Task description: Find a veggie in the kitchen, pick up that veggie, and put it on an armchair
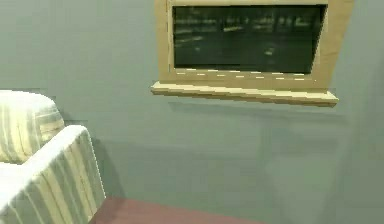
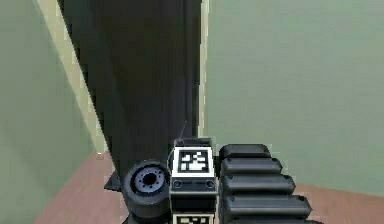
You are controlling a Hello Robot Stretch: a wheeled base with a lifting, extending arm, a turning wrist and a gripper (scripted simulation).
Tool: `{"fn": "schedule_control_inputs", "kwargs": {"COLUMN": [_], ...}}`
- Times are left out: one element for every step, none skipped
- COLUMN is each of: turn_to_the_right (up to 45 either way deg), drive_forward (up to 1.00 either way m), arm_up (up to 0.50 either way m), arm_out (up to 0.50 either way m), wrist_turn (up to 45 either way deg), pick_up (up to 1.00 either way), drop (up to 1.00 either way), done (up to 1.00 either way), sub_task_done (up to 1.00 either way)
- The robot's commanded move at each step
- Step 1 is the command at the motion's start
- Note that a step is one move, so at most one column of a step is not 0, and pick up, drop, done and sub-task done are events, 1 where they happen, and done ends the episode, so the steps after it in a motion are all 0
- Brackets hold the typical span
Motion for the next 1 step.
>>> {"fn": "schedule_control_inputs", "kwargs": {"turn_to_the_right": [36.0], "drive_forward": [0.0], "arm_up": [0.0], "arm_out": [0.0], "wrist_turn": [0.0], "pick_up": [0.0], "drop": [0.0], "done": [0.0], "sub_task_done": [0.0]}}
